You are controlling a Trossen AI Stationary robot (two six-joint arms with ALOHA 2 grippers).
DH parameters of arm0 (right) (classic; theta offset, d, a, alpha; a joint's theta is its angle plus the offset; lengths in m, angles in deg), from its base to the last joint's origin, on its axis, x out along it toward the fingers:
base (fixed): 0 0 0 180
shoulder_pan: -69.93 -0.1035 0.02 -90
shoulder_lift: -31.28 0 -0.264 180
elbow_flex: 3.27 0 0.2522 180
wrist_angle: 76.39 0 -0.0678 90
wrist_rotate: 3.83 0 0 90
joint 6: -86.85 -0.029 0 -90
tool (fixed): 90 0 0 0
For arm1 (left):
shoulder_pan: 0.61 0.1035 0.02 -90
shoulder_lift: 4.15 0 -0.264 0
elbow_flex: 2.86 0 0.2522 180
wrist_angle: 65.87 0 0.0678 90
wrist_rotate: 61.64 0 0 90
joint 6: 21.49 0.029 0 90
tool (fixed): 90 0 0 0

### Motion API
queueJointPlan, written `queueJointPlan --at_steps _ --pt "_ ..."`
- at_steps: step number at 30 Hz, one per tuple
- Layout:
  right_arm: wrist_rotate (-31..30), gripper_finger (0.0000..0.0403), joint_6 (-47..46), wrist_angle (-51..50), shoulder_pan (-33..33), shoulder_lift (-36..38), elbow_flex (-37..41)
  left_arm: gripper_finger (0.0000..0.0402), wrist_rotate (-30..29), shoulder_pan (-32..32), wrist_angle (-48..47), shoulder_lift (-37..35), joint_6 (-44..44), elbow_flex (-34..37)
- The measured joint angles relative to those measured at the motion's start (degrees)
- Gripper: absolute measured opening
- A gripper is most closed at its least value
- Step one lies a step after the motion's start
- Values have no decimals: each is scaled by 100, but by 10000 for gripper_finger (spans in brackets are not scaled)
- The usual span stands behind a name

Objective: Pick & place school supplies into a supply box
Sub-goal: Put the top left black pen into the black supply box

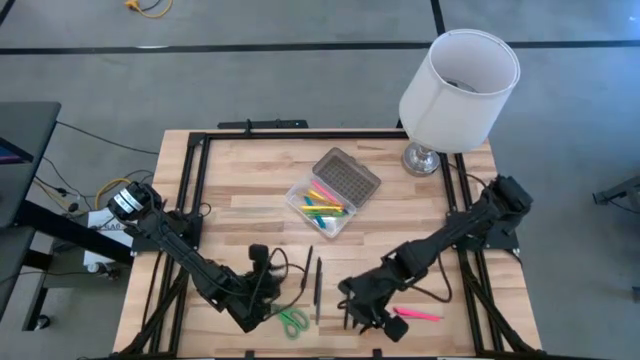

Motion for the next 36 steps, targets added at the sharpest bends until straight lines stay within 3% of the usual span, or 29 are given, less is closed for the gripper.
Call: queueJointPlan --at_steps 5,9,13,20,31,36 --pt "-1701 86 -1152 -1091 -206 0 -2 116 1121 234 1278 0 904 0" --pt "-2993 86 -2252 -2012 -399 0 0 116 1302 513 1512 -2 914 -2" --pt "-3860 86 -3049 -2596 -661 0 0 116 1367 896 1707 174 786 -4" --pt "-4535 86 -3530 -2783 -1135 0 0 116 2193 1553 2313 793 892 -2" --pt "-5092 86 -3856 -2777 -1660 0 0 116 2374 1704 2557 938 1718 -3" --pt "-5140 86 -3934 -2768 -1704 0 0 116 2905 1816 2781 1256 1960 -22"
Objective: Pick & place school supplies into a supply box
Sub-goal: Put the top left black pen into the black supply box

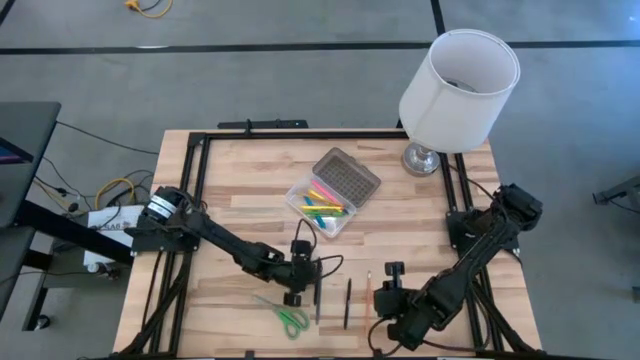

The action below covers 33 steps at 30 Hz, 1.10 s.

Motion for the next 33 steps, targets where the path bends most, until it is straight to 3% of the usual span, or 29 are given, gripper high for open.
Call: queueJointPlan --at_steps 9,26,33 --pt "4 86 -48 -2 0 0 2 116 58 95 -360 40 -126 -13" --pt "2 86 7 -35 210 0 2 116 158 70 -3380 -43 -951 -829" --pt "-119 86 13 -49 163 0 2 116 -228 -108 -3623 -30 -702 -1257"
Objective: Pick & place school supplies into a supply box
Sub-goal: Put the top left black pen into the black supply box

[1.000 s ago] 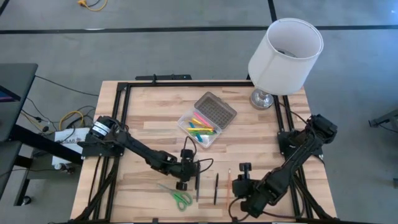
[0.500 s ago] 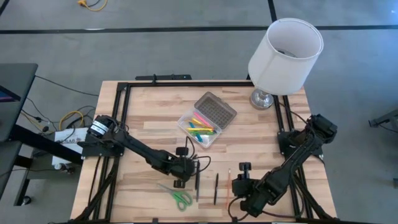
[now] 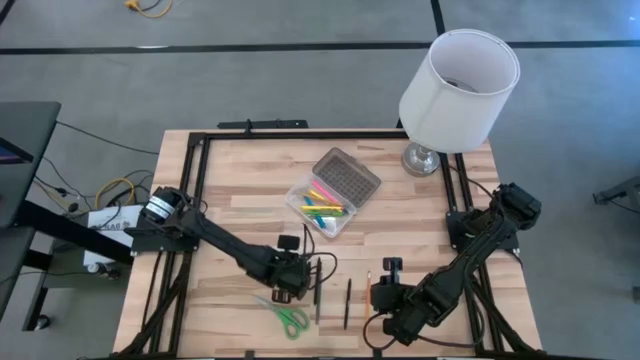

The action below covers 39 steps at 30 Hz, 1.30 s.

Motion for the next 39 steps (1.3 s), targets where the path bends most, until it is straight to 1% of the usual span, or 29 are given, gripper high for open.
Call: queueJointPlan --at_steps 4,7,13,17,24,29,33,39 --pt "-3 86 -2 -2 -34 0 0 116 -223 -16 -254 -2 -31 -59" --pt "-3 86 -1 -2 -62 0 0 116 -233 26 -514 -2 -139 -32" --pt "-3 86 -2 1 -56 0 0 116 -174 219 -463 -2 -223 202" --pt "-1 86 -3 3 -56 0 0 116 64 405 -320 -4 -188 359" --pt "-1 86 -4 6 -56 0 0 116 857 783 -121 -66 -111 512" --pt "1 86 -4 5 -56 -2 0 116 957 852 -123 -55 -54 516" --pt "1 86 -4 5 -56 -2 0 99 955 850 -122 -46 -44 518" --pt "1 86 -4 5 -56 -2 0 52 944 843 -116 -37 -74 523"
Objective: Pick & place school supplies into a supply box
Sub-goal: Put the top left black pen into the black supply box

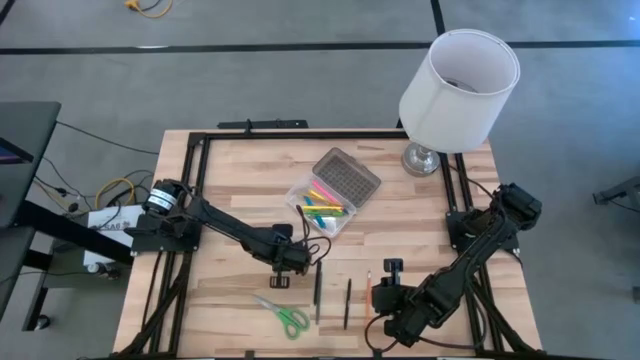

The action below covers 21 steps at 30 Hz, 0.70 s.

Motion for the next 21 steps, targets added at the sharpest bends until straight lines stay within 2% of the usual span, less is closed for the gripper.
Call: queueJointPlan --at_steps 5,14,21 --pt "0 86 0 0 0 0 0 32 -26 0 12 4 -20 4" --pt "0 86 0 0 0 0 0 42 -74 -29 -40 13 -35 -51" --pt "-7 86 0 -32 0 -61 0 31 -598 -210 -304 70 92 -380"
